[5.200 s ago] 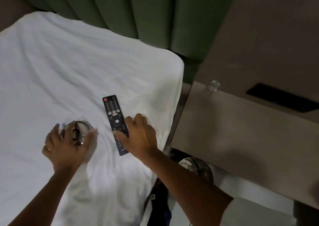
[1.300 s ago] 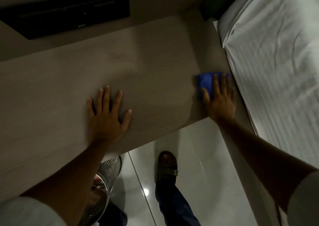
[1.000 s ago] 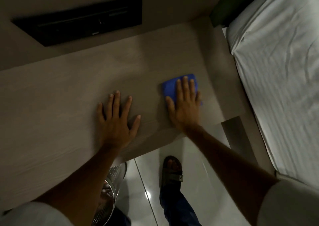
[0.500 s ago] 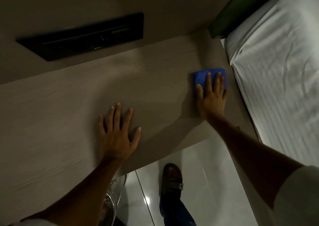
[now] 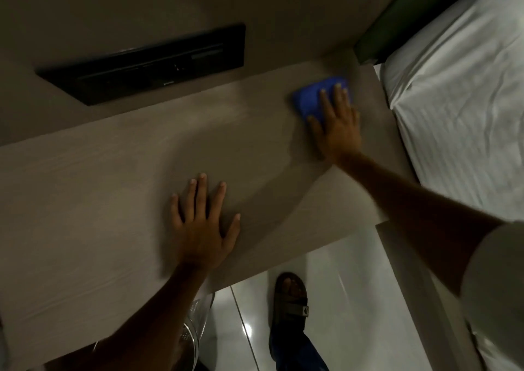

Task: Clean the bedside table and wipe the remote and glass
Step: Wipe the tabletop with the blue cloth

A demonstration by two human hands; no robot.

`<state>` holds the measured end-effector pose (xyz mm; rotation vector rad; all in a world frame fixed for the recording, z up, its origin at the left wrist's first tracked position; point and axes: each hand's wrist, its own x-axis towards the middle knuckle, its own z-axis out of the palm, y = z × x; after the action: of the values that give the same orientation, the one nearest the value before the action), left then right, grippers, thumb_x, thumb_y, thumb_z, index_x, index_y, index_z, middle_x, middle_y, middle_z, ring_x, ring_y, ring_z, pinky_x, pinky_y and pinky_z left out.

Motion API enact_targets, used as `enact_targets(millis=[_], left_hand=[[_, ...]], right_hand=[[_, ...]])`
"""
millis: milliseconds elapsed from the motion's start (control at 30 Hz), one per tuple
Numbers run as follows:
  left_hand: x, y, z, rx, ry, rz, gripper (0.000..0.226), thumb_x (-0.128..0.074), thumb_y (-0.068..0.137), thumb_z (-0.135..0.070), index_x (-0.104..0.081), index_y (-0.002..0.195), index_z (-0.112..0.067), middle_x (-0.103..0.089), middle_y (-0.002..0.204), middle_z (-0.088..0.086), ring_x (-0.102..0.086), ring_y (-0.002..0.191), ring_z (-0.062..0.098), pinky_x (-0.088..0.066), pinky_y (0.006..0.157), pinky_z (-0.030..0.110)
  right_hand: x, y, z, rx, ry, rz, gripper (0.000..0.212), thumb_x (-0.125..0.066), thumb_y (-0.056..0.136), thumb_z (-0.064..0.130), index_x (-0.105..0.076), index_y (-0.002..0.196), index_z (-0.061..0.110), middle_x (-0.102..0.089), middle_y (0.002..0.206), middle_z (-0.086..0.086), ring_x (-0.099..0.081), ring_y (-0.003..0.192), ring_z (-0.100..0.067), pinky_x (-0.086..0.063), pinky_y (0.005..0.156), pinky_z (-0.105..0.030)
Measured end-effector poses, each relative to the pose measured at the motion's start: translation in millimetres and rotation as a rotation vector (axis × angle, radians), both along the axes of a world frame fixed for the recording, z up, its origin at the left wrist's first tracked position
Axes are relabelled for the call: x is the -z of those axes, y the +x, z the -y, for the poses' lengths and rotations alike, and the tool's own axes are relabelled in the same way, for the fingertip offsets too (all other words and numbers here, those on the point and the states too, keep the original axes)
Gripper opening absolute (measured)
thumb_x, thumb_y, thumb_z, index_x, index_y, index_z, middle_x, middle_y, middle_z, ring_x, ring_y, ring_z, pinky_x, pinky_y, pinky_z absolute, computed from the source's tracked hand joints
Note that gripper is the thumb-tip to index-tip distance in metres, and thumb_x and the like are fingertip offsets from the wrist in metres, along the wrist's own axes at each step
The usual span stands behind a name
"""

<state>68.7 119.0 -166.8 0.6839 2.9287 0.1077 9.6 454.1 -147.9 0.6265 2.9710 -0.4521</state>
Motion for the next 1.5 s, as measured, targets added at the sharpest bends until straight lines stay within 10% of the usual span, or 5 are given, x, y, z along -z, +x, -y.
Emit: enact_targets(millis=[167,367,667,1133,1500], left_hand=[[6,-1,0,0.007,0.022,0.027,0.073,-0.023,0.091,-0.066,-0.028,0.152,-0.026,-0.021,0.162,0.015,-0.019,0.149,0.033,-0.011,0.119,0.059],[9,1,0,0.006,0.049,-0.006,0.072,-0.028,0.091,-0.065,-0.029,0.152,-0.028,-0.024,0.161,0.013,-0.021,0.149,0.032,-0.013,0.119,0.058],[10,0,-1,0.008,0.115,0.027,0.071,-0.025,0.092,-0.067,-0.026,0.152,-0.029,-0.017,0.163,0.012,-0.010,0.152,0.029,-0.006,0.119,0.058],[4,48,266,-0.333,-0.107,-0.049,0.070,-0.026,0.096,-0.058,-0.024,0.153,-0.018,-0.020,0.160,0.019,-0.024,0.146,0.037,-0.013,0.118,0.059],[3,61,288,-0.360,0.065,-0.064,0.074,-0.038,0.093,-0.055,-0.029,0.152,-0.012,-0.029,0.158,0.019,-0.022,0.149,0.034,-0.018,0.121,0.050]], right_hand=[[-5,-41,-22,0.214,0.022,0.085,0.063,-0.032,0.095,0.052,-0.015,0.149,0.023,-0.005,0.160,-0.012,-0.002,0.146,-0.029,-0.009,0.117,-0.051],[-3,-37,81,-0.295,-0.040,0.029,0.059,-0.026,0.096,0.046,-0.013,0.150,0.025,-0.005,0.160,-0.009,-0.003,0.147,-0.026,-0.008,0.115,-0.046],[-8,-49,-11,0.203,0.078,0.065,0.057,-0.035,0.099,0.041,-0.020,0.148,0.016,-0.009,0.158,-0.020,-0.009,0.145,-0.034,-0.011,0.117,-0.045],[7,-72,350,-0.331,-0.085,0.089,0.059,-0.029,0.097,0.049,-0.012,0.149,0.028,0.002,0.160,-0.012,0.004,0.146,-0.028,-0.003,0.115,-0.050],[-2,-17,478,-0.717,-0.029,0.136,0.061,-0.032,0.096,0.051,-0.013,0.149,0.028,0.001,0.160,-0.010,0.002,0.147,-0.025,-0.008,0.117,-0.045]])
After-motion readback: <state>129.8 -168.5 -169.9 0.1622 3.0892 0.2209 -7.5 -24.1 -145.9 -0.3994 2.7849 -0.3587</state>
